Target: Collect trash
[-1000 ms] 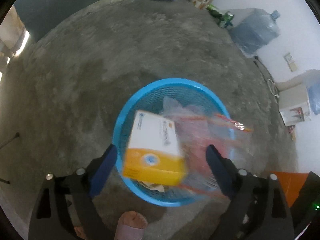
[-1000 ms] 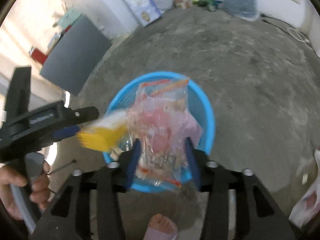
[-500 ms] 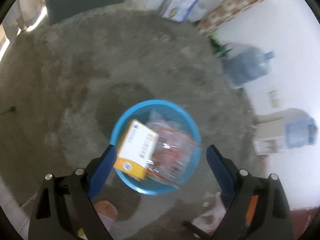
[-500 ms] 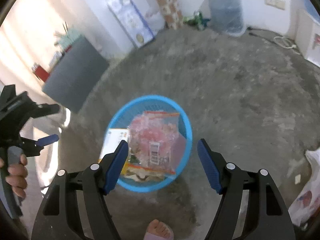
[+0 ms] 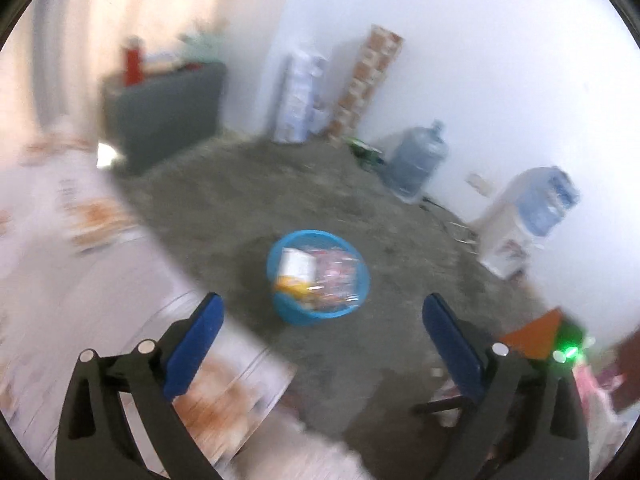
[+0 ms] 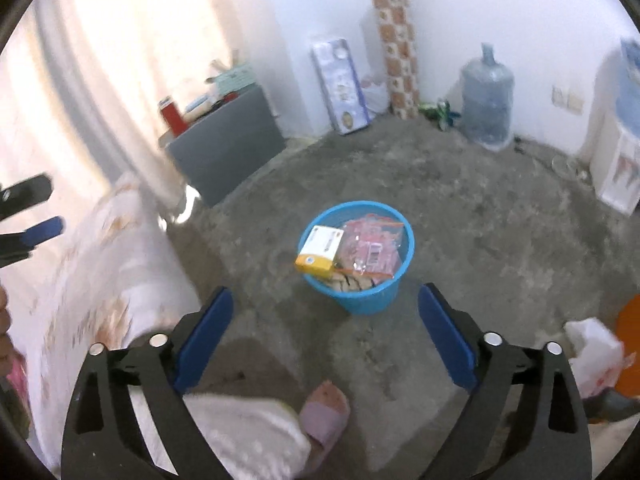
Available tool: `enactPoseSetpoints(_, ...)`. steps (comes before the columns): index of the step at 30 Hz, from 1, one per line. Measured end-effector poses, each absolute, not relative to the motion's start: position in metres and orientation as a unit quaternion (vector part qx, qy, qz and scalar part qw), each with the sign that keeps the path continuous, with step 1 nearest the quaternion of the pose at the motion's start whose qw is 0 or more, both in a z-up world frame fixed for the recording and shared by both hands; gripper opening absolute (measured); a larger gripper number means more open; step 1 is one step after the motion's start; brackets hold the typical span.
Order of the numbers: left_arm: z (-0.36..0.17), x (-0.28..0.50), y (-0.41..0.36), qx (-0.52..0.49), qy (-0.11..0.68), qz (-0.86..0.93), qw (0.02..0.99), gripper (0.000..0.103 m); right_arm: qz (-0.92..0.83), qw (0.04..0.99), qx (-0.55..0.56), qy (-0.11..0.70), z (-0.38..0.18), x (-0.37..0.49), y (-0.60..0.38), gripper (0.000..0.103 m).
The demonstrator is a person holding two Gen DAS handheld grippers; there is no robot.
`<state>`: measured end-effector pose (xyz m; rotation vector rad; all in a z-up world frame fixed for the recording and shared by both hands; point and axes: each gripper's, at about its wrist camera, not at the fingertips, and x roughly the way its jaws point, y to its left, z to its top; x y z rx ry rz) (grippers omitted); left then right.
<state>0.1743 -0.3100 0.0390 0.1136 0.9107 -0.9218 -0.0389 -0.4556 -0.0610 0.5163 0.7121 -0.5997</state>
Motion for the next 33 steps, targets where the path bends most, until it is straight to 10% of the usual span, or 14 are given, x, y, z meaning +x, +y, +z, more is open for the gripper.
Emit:
enactPoseSetpoints(14,0.024,0.097,-0.135,0.048,0.370,-0.218,0.902,0.098,-0.324,0.876,0.134,0.331,-0.026,-0.052,-0.316,0.095)
enactPoseSetpoints(33,0.046,0.108,-0.117,0.109,0.328,-0.140,0.928,0.098,-0.389,0.859,0.112,0.314,0.009,-0.041,-0.276,0.095)
